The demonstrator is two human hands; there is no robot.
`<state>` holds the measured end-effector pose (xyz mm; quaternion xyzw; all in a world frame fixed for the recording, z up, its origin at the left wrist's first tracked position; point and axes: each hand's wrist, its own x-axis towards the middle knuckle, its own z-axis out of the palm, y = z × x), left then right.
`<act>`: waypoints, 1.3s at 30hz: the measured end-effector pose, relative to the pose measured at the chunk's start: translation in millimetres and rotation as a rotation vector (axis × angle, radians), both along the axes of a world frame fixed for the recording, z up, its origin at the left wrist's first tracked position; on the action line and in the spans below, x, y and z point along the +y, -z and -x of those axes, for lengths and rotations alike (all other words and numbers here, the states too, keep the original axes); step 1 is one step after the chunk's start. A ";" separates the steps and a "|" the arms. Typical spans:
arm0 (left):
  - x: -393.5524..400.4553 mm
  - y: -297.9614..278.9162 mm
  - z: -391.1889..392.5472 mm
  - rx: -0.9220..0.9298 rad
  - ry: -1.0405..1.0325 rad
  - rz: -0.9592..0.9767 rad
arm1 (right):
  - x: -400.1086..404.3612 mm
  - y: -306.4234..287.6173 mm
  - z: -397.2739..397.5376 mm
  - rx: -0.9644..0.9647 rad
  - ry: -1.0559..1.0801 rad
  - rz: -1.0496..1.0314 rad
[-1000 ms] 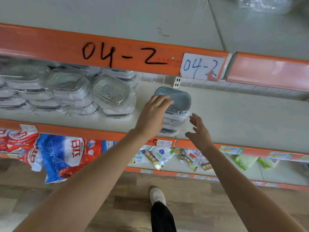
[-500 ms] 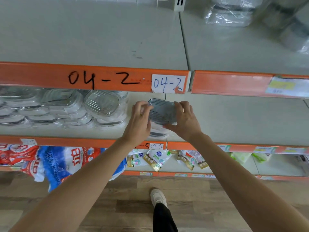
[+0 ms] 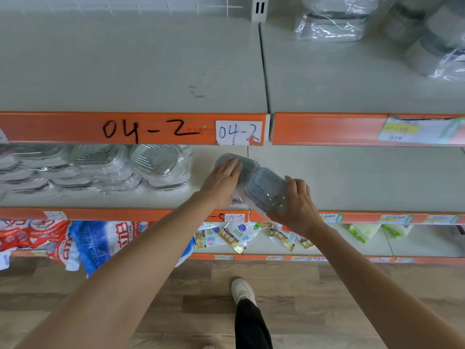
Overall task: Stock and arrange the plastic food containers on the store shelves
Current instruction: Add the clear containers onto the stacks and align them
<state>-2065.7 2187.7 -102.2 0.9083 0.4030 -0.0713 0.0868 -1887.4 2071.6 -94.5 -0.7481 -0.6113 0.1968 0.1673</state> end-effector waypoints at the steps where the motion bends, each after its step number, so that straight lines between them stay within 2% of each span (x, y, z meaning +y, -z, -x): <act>1: 1.6 0.0 -4.7 0.023 0.005 -0.008 | -4.0 2.0 -3.7 -0.012 -0.005 0.016; 9: 16.1 2.1 -18.1 0.192 0.051 -0.091 | -29.5 11.9 -29.9 0.021 0.082 0.071; 12: 13.0 0.1 -18.9 0.203 0.076 -0.183 | -35.7 13.3 -32.5 0.024 0.111 0.084; 17: -1.4 -5.2 -1.4 0.196 0.075 -0.226 | -36.0 7.7 -22.9 -0.018 0.071 0.105; 23: -25.3 -26.4 71.8 0.197 0.001 -0.210 | -29.1 -10.9 22.5 -0.016 -0.067 0.104; 28: -50.7 -73.3 167.2 0.222 -0.109 -0.133 | -15.5 -32.9 87.5 0.004 -0.279 0.069; 31: -69.5 -106.4 221.9 0.212 -0.242 -0.122 | -5.5 -50.1 133.0 0.024 -0.396 0.009; 36: -104.8 -152.0 287.3 0.109 -0.479 -0.091 | 3.4 -87.8 192.7 0.063 -0.520 -0.057; 39: -114.0 -178.1 304.4 0.023 -0.532 -0.092 | 4.2 -118.0 203.6 0.067 -0.559 -0.147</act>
